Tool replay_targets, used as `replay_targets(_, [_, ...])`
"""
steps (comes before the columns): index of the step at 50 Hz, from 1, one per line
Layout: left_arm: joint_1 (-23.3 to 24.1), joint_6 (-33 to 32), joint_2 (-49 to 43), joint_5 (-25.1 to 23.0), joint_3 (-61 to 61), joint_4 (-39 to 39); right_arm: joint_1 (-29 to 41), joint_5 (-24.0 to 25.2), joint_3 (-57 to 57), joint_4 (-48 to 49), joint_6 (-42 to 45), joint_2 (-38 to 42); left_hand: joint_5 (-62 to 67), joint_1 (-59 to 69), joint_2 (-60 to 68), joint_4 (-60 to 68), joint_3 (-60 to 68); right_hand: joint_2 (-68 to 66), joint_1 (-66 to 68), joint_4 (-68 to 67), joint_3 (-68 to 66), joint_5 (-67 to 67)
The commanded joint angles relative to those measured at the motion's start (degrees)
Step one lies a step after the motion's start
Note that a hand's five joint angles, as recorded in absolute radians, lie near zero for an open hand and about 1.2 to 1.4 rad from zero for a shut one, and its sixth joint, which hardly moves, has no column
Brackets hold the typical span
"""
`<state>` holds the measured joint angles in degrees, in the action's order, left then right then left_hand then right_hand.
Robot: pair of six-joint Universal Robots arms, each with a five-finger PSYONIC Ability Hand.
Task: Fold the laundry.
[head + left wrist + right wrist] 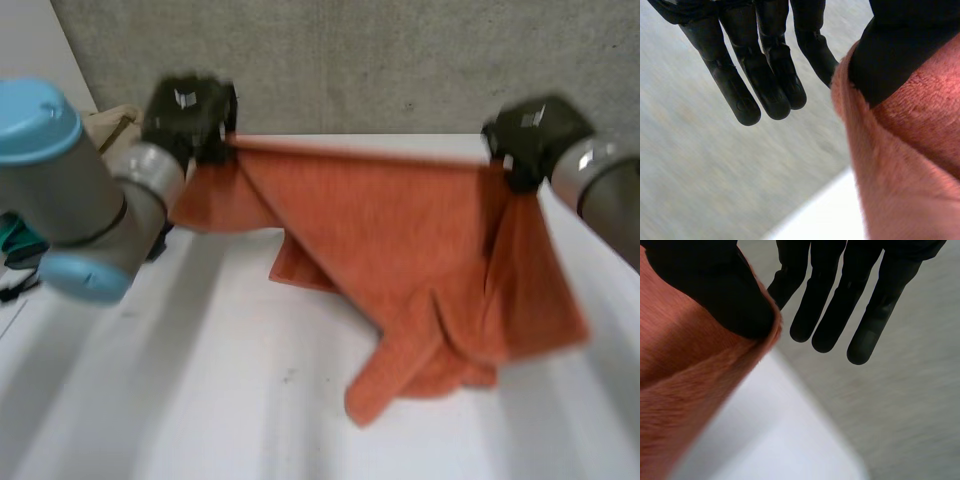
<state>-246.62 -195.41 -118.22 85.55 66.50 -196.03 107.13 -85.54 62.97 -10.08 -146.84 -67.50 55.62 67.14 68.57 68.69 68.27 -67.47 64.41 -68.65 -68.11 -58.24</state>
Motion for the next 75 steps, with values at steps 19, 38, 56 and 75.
replay_targets(19, [0.3,-5.2,8.7,5.4,8.5,-9.5,1.9,3.1,2.1,21.4,-1.4,-1.5,14.4,12.9,11.4,11.3,11.7,-12.5,15.6,-11.3,-11.9,-11.8])
replay_targets(38, [1.6,-6.0,14.1,-0.3,32.0,-8.8,-7.5,8.5,10.1,13.5,-16.0,14.8,14.4,12.9,11.4,11.3,11.7,-11.6,14.7,-10.4,-11.0,-10.8])
replay_targets(56, [1.1,-5.9,17.9,-0.3,29.0,-8.3,-10.6,11.6,0.2,5.6,-24.6,21.8,14.4,12.9,11.4,11.3,11.7,27.8,-24.7,29.0,28.4,28.6])
replay_targets(75, [1.7,-5.9,20.0,-0.4,34.0,-6.5,-10.3,16.7,-5.2,-2.0,12.9,16.8,14.4,12.9,11.4,11.3,11.7,37.9,-34.8,39.1,38.5,38.6])
